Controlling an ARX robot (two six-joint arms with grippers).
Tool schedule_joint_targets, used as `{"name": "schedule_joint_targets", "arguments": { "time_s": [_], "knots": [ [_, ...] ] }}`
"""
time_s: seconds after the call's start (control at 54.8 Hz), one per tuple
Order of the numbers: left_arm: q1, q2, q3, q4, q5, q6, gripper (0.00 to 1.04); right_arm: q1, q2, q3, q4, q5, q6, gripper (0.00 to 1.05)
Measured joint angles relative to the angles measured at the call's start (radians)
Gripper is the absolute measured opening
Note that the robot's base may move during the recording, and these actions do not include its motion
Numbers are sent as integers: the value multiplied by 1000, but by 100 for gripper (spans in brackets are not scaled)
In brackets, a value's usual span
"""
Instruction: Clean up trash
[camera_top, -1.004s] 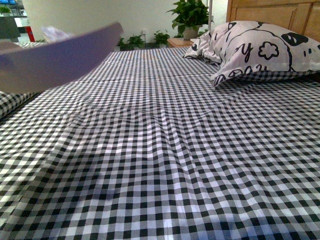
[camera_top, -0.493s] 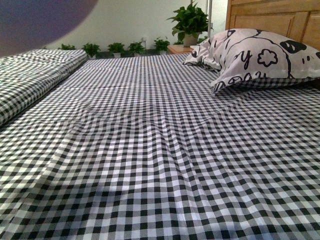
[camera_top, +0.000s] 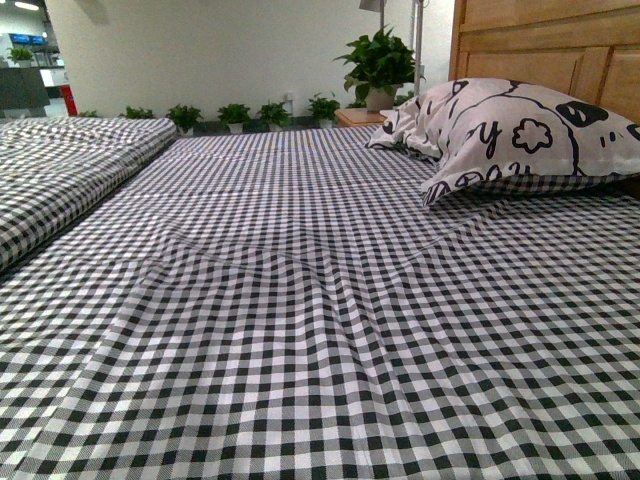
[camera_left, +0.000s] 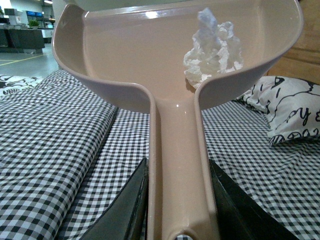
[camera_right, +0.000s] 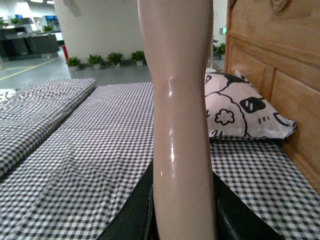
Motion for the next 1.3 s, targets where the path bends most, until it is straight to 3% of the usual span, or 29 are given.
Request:
{"name": "schedule_joint_targets", "arguments": {
  "time_s": [0.182,0.31,0.493,1.296],
  "knots": [
    [-3,-23,-41,33,-42,2,29,-27,-18,-15,27,30,0,20],
    [-3,-32,-69,36,-51,-1,29,-5,-30,-47,77,165,-12,20],
    [-3,-35,-71,36,-55,-1,29,42,-36,-68,81,253,-40,20],
    [-3,-36,-71,36,-55,-1,29,48,-38,-71,78,258,-56,20]
  ]
}}
